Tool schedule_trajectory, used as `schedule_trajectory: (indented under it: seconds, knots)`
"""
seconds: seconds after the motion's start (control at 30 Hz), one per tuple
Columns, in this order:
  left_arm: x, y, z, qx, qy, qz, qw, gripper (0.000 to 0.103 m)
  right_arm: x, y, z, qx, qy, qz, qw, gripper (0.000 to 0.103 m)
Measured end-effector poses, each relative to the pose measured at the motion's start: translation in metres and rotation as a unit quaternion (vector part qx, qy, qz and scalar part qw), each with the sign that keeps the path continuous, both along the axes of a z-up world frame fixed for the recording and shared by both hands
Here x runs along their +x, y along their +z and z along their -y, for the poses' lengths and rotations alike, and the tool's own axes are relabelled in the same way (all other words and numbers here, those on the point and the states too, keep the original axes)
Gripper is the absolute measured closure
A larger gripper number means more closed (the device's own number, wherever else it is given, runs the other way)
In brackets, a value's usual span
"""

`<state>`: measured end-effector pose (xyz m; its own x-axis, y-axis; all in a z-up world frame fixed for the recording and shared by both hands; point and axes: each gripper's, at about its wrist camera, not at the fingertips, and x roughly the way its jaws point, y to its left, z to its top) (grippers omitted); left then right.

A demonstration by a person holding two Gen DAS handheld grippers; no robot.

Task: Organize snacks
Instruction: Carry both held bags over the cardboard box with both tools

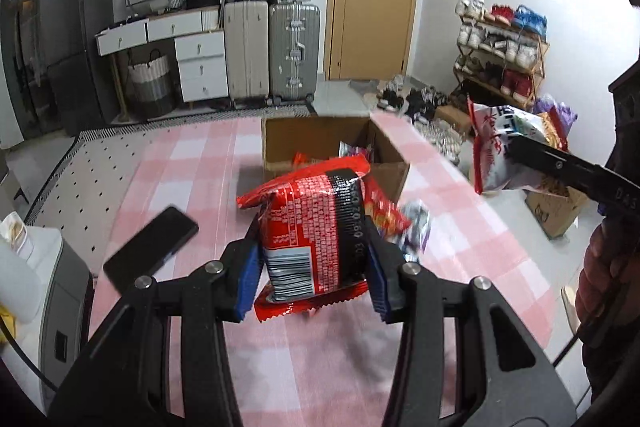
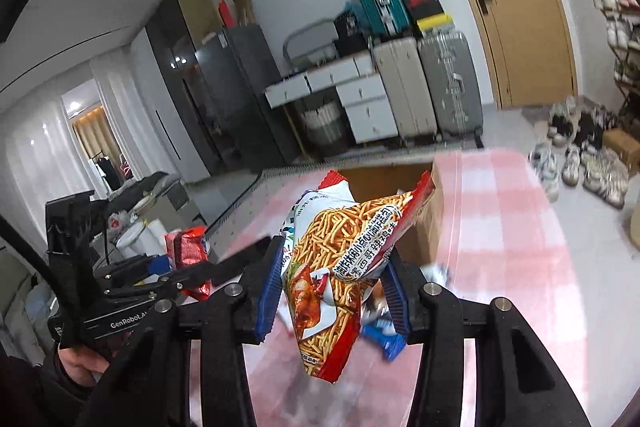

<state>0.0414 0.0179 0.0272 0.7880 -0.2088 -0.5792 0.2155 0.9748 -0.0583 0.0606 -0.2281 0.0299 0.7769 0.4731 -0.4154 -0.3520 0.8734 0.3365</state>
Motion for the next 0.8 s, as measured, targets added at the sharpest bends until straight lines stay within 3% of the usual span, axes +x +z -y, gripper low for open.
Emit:
schedule_trajectory:
  seconds: [0.37, 0.6, 0.8]
  knots:
    - [0.054, 0.053, 0.022, 0.002, 0.014, 0.05, 0.9987, 0.061, 0.056, 0.062, 0.002, -0.011, -0.006, 0.042, 0.999, 0.057]
    - [0.107, 0.07, 0.036, -0.007, 0.02, 0.055, 0.9983, 0.061, 0.112, 0.07, -0.006, -0.013, -0.008, 0.031, 0.999, 0.057]
    - [0.163, 0.055, 0.044, -0.002, 0.031, 0.04, 0.9987, 0.061, 0.165, 0.052, -0.014, -0.025, -0.007, 0.017, 1.0, 0.057]
